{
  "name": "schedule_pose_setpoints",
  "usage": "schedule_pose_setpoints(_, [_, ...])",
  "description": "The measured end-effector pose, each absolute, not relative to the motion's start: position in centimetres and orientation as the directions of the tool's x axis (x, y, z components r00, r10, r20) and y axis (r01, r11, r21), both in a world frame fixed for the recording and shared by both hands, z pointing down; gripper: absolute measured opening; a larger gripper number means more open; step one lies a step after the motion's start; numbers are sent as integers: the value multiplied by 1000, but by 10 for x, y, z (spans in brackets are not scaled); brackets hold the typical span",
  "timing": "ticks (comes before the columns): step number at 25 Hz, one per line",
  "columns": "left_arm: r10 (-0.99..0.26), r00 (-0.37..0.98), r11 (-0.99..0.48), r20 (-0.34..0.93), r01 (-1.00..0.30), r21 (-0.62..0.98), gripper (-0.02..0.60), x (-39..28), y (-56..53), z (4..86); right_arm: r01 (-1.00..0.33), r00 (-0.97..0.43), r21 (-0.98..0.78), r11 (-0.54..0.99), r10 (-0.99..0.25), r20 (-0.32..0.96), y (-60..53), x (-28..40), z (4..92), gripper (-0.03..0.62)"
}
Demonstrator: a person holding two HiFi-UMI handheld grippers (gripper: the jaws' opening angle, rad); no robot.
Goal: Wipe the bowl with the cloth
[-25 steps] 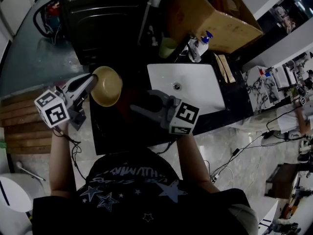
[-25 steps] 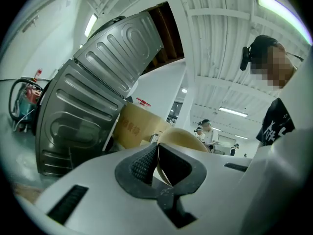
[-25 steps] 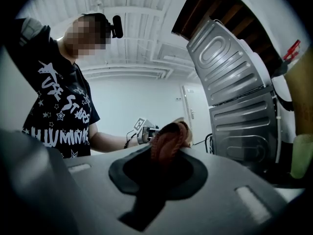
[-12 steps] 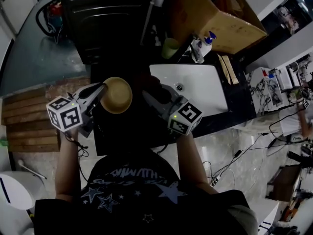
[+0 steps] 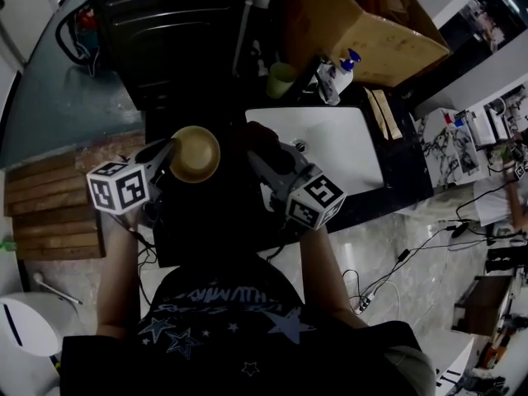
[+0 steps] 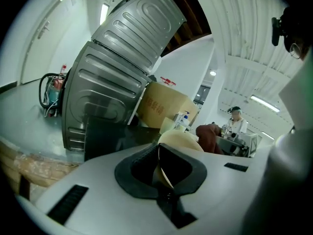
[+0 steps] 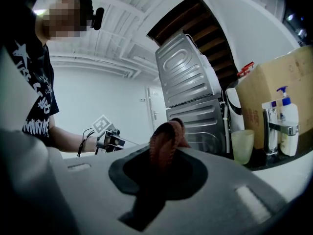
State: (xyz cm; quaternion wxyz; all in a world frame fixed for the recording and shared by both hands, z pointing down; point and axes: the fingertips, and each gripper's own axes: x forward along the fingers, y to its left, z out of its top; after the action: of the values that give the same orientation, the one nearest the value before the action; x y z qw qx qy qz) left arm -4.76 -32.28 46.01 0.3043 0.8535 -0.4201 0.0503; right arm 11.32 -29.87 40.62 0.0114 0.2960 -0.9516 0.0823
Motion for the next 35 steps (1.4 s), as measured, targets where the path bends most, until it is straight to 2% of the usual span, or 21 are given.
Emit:
schedule_pose_setpoints(6, [-691,576,-366,436,-800,476,18,-43,-341,483,-581,-813,-168,796,-577,78,-308,132,411,60])
schedule_pose_setpoints(14, [-668,544,-315,508,-825,470,20,-25,-362,504,-574,-819,-175,800,-565,102,-319,141,419,60])
schedule_pose_setpoints(24, [-684,494,-253,537,-851,461,20,-22,-387,516,-557,-831,-196,807,-542,128,-339,152,428,60])
schedule_pose_setpoints(29, [-712,465,-272,526,-873,404,20,-20,-391,513,-542,-840,-209,814,-527,127,-345,149,434,60])
schedule_pose_setpoints(35, [-711,477,-281,517,-866,414,21,-20,-392,511,-524,-852,-226,821,-509,126,-348,147,436,60])
